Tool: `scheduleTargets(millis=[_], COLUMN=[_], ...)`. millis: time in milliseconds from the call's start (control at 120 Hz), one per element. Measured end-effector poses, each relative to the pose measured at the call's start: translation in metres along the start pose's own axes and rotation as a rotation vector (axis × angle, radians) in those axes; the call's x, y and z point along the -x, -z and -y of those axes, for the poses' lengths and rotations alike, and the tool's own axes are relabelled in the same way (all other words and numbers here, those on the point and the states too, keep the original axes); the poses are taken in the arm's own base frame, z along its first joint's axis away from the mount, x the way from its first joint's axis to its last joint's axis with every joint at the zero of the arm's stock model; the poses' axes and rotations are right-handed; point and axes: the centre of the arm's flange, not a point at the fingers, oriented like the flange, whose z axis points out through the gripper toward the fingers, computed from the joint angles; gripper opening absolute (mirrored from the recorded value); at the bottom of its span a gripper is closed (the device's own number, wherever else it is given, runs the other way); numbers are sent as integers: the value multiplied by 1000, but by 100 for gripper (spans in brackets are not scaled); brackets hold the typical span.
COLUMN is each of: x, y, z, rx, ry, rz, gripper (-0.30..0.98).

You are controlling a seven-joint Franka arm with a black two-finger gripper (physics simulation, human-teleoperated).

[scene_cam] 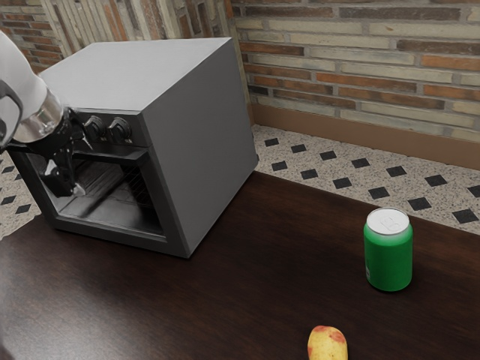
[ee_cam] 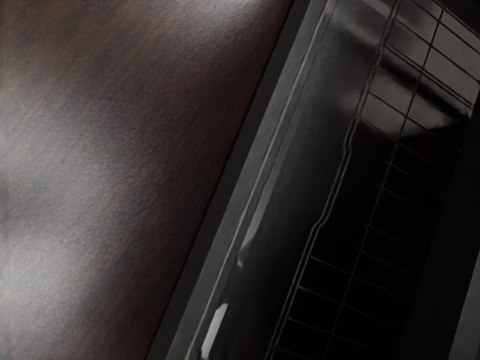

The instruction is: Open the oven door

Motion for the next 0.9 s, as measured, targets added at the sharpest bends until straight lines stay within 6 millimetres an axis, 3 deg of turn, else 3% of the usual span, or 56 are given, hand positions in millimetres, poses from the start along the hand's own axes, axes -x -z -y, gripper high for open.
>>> scheduleTargets(millis=[167,350,500,567,617,700,825,900], x=[-3,-39,-82,-90,-68,22,134,177], y=[-9,-5,16,30,56,106,128,124], z=[7,62,125,136,129,105,99,114], rx=[0,22,84,113,112,62,-103,-189], ry=[-15,16,105,132,119,-4,-153,-192], rz=[3,-25,-43,-36,30,126,206,208], gripper=[69,68,68,68,68,68,69,69])
